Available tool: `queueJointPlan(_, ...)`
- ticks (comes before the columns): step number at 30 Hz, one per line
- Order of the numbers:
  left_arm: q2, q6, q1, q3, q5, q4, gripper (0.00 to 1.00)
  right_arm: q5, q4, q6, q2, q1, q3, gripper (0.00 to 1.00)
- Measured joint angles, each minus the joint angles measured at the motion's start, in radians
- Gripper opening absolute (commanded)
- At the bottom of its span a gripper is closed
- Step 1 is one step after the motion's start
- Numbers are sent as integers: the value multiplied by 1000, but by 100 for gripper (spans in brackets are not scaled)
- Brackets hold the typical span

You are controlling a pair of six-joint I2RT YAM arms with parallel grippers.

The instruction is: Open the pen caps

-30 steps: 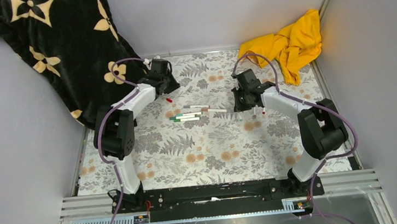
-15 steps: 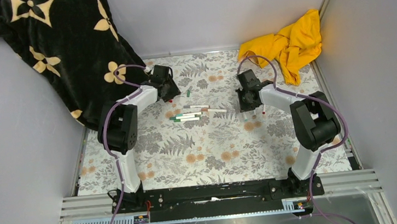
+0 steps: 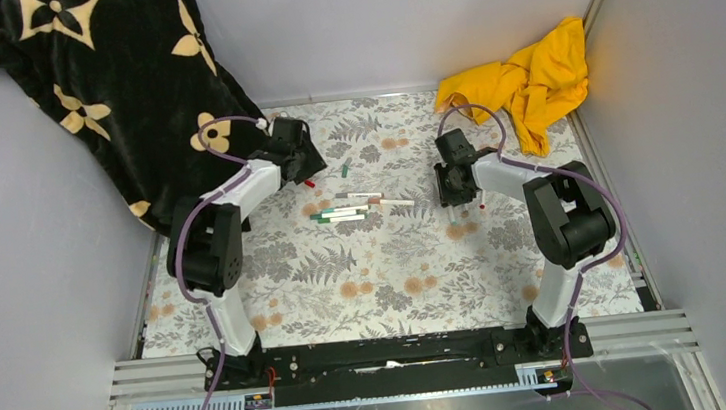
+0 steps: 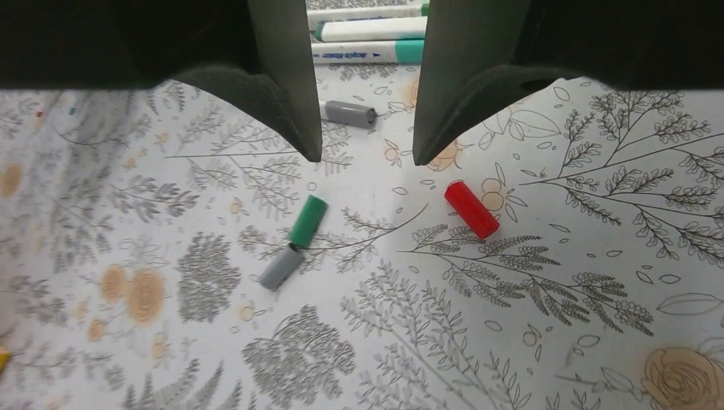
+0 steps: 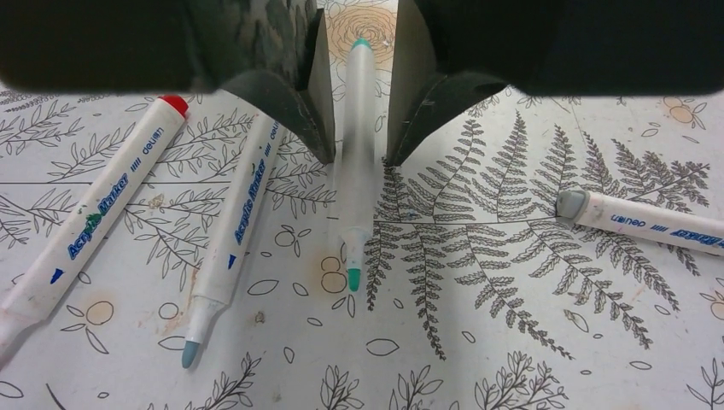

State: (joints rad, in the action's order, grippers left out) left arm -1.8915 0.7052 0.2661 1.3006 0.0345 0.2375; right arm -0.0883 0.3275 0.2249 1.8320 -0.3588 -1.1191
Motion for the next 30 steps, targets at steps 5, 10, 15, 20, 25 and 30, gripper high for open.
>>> queueJointPlan(5,73,9,0,-21,0,-21,53,-2,-3,2,0,0,0,39)
queueJointPlan(10,117,26,0,-51,-2,-36,56,-27,0,0,-5,0,0,40)
queueJointPlan(15,160,43,0,-93,-2,-51,58,-39,14,-28,-63,0,-2,44)
queueJointPlan(20,201,59,0,-113,-13,-66,63,8,24,-106,-125,-30,-79,45)
queueJointPlan(25,243,85,0,-150,-42,-92,77,93,28,-183,-116,-85,-166,47)
queueJointPlan(30,269,130,-3,-195,-106,-125,84,178,37,-251,-41,-111,-227,47)
